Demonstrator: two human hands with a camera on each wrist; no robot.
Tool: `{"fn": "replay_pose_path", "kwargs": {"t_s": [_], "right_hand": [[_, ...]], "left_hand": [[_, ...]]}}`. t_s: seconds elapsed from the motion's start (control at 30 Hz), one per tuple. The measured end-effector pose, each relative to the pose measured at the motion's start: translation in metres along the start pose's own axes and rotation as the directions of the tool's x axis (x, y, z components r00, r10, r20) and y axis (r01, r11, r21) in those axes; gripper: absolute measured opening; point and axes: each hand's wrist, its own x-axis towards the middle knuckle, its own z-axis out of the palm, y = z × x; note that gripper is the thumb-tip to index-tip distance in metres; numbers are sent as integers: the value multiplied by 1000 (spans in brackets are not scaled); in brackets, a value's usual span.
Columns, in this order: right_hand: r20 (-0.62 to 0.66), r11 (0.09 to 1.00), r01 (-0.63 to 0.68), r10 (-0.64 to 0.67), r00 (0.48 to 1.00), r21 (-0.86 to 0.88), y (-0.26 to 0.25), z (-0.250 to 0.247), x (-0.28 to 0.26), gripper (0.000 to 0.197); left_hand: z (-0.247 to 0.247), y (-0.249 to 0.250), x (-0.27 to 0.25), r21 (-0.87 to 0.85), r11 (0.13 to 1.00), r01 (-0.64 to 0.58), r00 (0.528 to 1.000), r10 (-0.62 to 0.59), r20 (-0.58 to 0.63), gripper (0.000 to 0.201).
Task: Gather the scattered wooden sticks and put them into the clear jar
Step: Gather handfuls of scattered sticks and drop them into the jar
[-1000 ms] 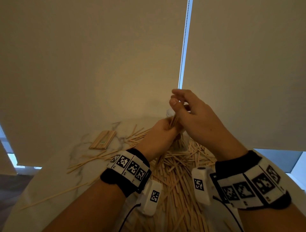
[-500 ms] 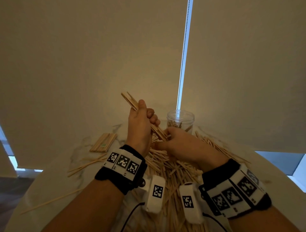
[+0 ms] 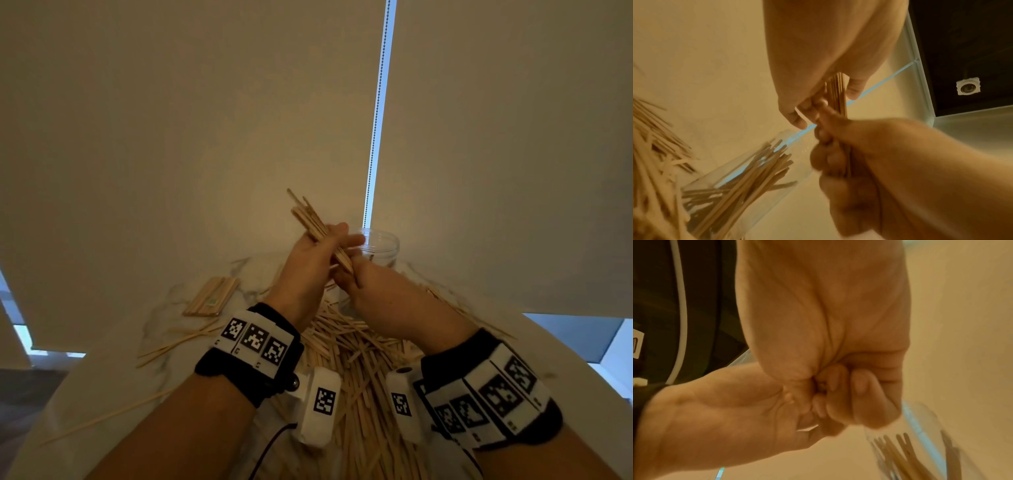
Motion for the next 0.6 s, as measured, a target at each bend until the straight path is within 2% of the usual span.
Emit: {"fn": "replay_pose_path", "kwargs": {"t_s": [0.1,0.17,0.23,0.37,0.47,0.6], "right_hand": [[118,991,-43,58,991,-126,5,-8,-4,22],[169,983,-39,70,983,-180,6,-12,-7,20],[178,981,-37,71,982,-191,4,-12,-8,20],[54,963,-58,75,996,-263,5,-8,-4,23],[-71,937,-104,85,994,-333,13,-10,-1,23],[-124,907,-202,167,978,-371,24,-5,5,32]], "left_hand": [[-17,15,7,-101,991,-89,979,68,-192,39],[-28,23,9,-156,983,-101,961,56,-271,34],[-29,24,9,-115,993,-18,974,-9,-228,28],[-15,18,0,33,990,140,989,-138,-56,48],[-11,20,-5,210,961,182,982,-188,10,58],[-12,20,-6,425,889,172,972,-223,72,60]]}}
